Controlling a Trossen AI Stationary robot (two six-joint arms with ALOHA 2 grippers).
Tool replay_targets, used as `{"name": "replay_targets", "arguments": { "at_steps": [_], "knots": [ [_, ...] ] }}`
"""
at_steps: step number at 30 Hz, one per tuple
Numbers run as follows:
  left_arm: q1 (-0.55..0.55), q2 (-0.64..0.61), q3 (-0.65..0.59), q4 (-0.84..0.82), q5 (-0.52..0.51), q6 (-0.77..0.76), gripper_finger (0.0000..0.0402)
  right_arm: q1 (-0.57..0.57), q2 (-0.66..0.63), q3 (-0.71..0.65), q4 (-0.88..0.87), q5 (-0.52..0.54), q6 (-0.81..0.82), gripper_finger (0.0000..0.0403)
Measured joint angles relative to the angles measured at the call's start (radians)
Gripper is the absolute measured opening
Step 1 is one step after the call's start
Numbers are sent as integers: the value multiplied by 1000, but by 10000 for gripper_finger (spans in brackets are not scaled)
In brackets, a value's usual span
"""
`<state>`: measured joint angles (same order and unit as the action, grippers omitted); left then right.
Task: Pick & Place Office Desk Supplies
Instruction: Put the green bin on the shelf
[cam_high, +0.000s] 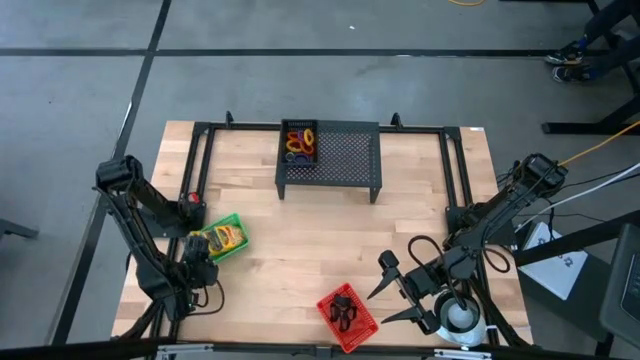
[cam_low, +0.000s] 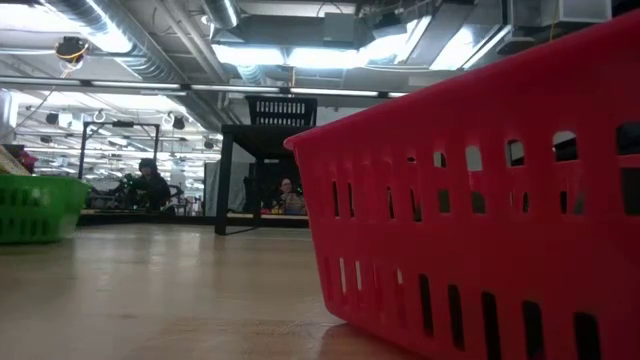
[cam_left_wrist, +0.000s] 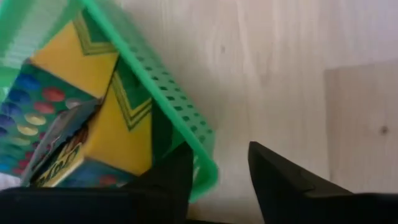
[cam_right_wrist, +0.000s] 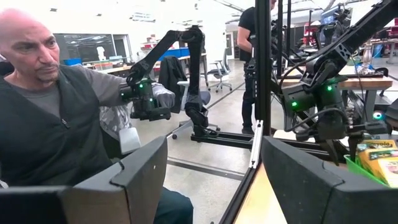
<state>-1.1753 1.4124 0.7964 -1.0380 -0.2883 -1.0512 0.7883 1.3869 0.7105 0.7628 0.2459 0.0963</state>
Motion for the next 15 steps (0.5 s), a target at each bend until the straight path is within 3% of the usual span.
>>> {"name": "replay_targets", "arguments": {
  "at_steps": [8, 15],
  "knots": [
    [26, 0, -20, 2, 23, 17, 24, -13, 0, 0, -1, -3, 0, 260],
    [76, 0, -9, 6, 7, 84, 13, -13, 0, 0, -2, -3, 0, 260]
  ]
}}
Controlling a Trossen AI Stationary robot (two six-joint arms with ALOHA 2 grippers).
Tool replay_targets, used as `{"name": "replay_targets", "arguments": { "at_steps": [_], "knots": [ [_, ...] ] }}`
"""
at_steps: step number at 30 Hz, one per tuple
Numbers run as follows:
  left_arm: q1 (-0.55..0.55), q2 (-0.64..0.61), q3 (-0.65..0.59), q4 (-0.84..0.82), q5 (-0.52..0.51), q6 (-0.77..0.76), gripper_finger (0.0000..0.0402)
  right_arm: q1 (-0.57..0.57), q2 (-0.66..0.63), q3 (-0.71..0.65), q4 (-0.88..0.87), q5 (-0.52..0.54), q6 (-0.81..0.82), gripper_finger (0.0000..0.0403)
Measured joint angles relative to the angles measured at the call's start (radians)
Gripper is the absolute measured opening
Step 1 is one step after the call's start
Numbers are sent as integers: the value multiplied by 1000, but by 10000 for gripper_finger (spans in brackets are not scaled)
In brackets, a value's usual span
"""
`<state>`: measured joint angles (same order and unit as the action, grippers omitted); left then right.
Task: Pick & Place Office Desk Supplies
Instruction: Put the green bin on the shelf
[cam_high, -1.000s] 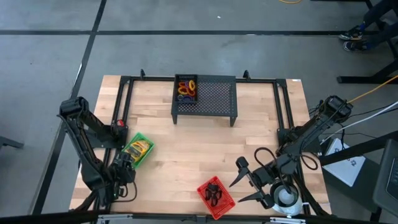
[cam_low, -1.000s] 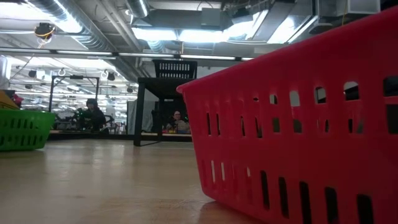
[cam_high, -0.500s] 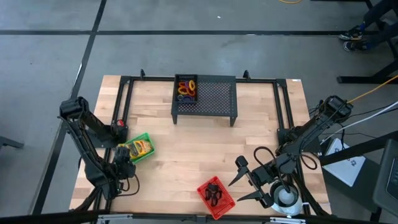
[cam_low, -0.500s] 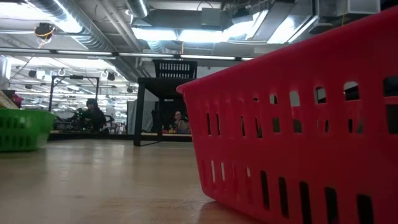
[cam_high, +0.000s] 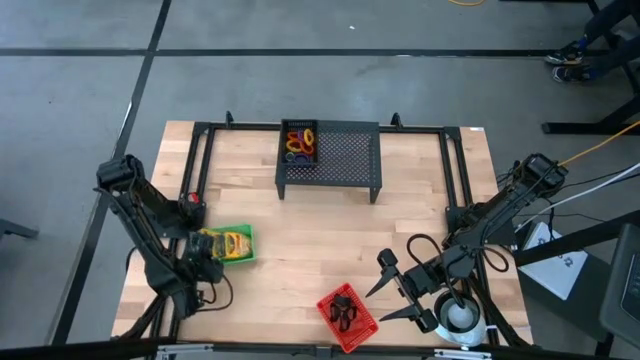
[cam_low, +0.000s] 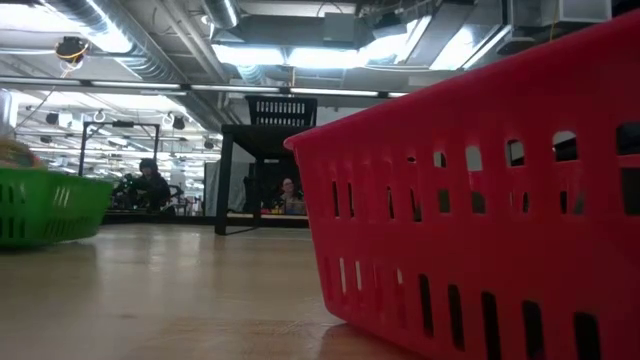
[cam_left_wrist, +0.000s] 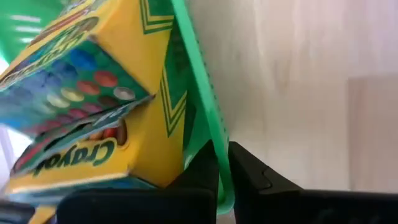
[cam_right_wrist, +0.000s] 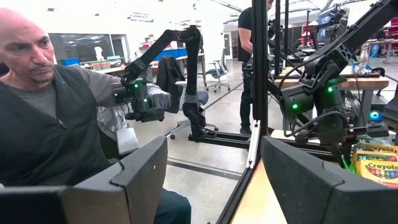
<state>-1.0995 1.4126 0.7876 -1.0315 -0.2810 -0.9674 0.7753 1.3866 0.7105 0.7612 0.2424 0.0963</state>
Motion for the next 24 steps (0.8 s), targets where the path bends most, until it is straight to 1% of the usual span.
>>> {"name": "replay_targets", "arguments": {
  "at_steps": [4, 11, 17, 21, 24],
  "knots": [
    [35, 0, 51, 10, -49, 80, 5, 0, 0, 0, 0, 0, 0, 260],
    [107, 0, 179, 8, -136, 240, 3, 0, 0, 0, 0, 0, 0, 260],
    [198, 0, 271, 11, -214, 401, 3, 0, 0, 0, 0, 0, 0, 260],
    [261, 0, 310, 67, -227, 523, 3, 0, 0, 0, 0, 0, -10, 260],
    [298, 0, 310, 126, -203, 596, 3, 0, 0, 0, -8, -6, -46, 260]
  ]
}}
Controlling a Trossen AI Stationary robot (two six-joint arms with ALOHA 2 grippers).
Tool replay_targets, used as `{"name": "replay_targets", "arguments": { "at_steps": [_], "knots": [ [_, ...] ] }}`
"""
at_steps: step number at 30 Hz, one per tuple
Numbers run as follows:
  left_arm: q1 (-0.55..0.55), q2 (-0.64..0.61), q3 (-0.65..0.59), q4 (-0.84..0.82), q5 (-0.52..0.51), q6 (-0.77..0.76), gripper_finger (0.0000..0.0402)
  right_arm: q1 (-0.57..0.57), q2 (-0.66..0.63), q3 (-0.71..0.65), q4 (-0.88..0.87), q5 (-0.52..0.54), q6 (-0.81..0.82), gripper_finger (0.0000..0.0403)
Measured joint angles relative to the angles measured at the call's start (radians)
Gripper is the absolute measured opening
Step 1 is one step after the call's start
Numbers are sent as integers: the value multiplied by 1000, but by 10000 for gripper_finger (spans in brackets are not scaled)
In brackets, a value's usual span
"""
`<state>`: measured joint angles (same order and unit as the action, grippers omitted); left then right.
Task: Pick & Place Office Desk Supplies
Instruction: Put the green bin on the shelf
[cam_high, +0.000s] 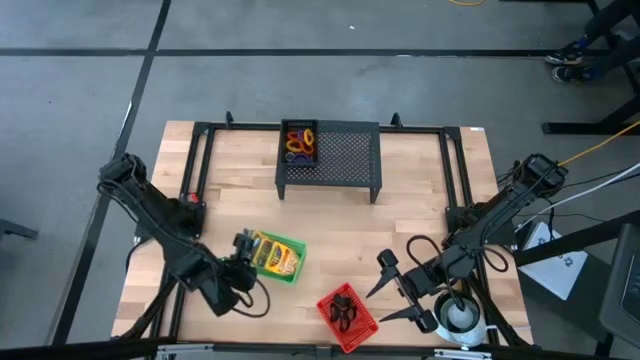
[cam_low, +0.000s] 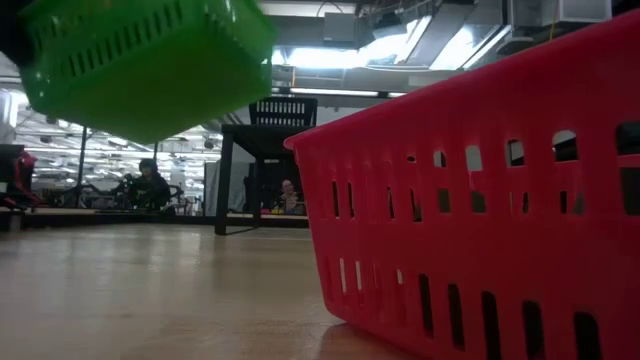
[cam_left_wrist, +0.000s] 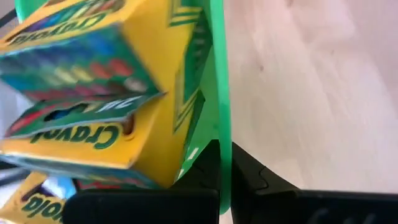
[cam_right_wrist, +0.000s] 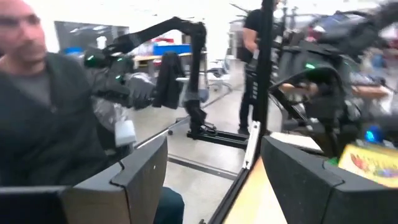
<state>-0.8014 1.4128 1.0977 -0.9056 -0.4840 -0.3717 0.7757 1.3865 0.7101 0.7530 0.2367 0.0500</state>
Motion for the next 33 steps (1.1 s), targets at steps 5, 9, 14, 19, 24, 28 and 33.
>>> {"name": "replay_targets", "arguments": {
  "at_steps": [5, 9, 14, 19, 24, 28, 33],
  "knots": [
    [64, 23, 0, 128, 40, 131, 3, 0, 0, 0, 5, -164, -169, 260],
    [113, 30, 0, 161, 39, 203, 3, 0, 0, 0, 30, -341, -273, 260],
    [158, 31, 0, 167, 62, 252, 3, 1, -1, 0, 39, -520, -501, 260],
    [178, 31, 0, 220, 86, 288, 3, -16, 31, 7, 32, -374, -533, 260],
    [216, 31, 0, 310, 162, 345, 3, -102, 47, 66, 14, -89, -165, 260],
    [254, 31, 0, 366, 186, 365, 3, -196, 50, 78, -57, -13, 102, 260],
    [301, 31, 0, 362, 193, 399, 3, -227, 50, 81, -26, -17, 125, 260]
  ]
}}
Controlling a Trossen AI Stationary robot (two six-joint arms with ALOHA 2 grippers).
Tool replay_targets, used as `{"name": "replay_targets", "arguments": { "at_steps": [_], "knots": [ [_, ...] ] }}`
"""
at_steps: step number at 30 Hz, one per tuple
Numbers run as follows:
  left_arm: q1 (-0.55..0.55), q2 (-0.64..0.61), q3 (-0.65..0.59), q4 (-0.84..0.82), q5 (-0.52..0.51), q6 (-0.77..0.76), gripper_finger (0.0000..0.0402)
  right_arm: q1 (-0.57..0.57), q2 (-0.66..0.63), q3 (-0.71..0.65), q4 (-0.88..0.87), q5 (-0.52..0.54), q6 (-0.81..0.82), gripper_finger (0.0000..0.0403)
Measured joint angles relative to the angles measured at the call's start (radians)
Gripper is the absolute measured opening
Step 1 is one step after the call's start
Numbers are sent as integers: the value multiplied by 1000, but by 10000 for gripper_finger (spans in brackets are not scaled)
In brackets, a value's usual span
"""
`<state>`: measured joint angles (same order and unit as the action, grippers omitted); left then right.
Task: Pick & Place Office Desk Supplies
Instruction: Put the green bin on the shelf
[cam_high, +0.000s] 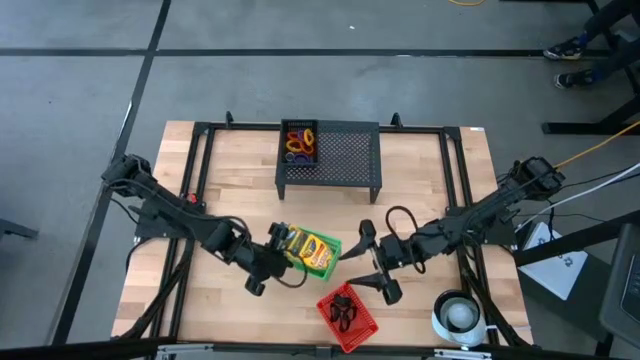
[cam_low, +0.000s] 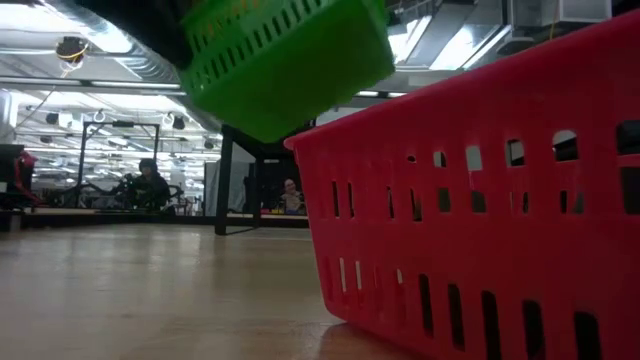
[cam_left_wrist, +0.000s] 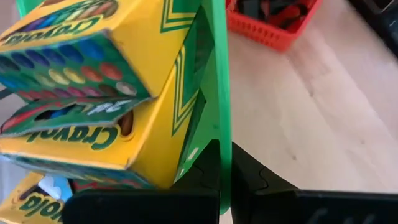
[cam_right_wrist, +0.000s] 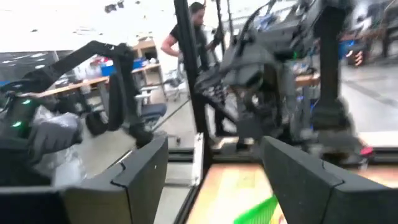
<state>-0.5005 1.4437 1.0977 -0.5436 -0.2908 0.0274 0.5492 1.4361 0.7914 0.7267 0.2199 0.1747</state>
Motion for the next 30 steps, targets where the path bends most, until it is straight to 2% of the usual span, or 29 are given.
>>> {"name": "replay_targets", "arguments": {
  "at_steps": [8, 12, 15, 17, 20, 22, 26, 30],
  "knots": [
    [68, 0, 0, -83, 110, 73, 3, -11, 0, 0, 82, 166, -78, 260],
    [71, 0, 0, -93, 87, 127, 3, -13, 0, 0, 104, 136, -103, 260],
    [71, 0, 0, -93, 88, 171, 3, -25, 0, 0, 62, 27, -106, 260],
    [74, 0, 0, -98, 108, 203, 3, -36, 0, 0, 51, 15, -104, 260],
    [89, 3, 28, -140, 164, 228, 3, -49, -2, 1, -59, 97, -105, 260],
    [92, 9, 52, -160, 155, 245, 3, -54, 0, 0, -153, 177, -105, 260],
    [88, 16, 79, -176, 100, 287, 3, -86, 0, 0, -327, 308, 67, 260],
    [88, 37, 94, -219, 68, 297, 3, -124, -5, -1, -401, 306, 232, 260]
  ]
}}
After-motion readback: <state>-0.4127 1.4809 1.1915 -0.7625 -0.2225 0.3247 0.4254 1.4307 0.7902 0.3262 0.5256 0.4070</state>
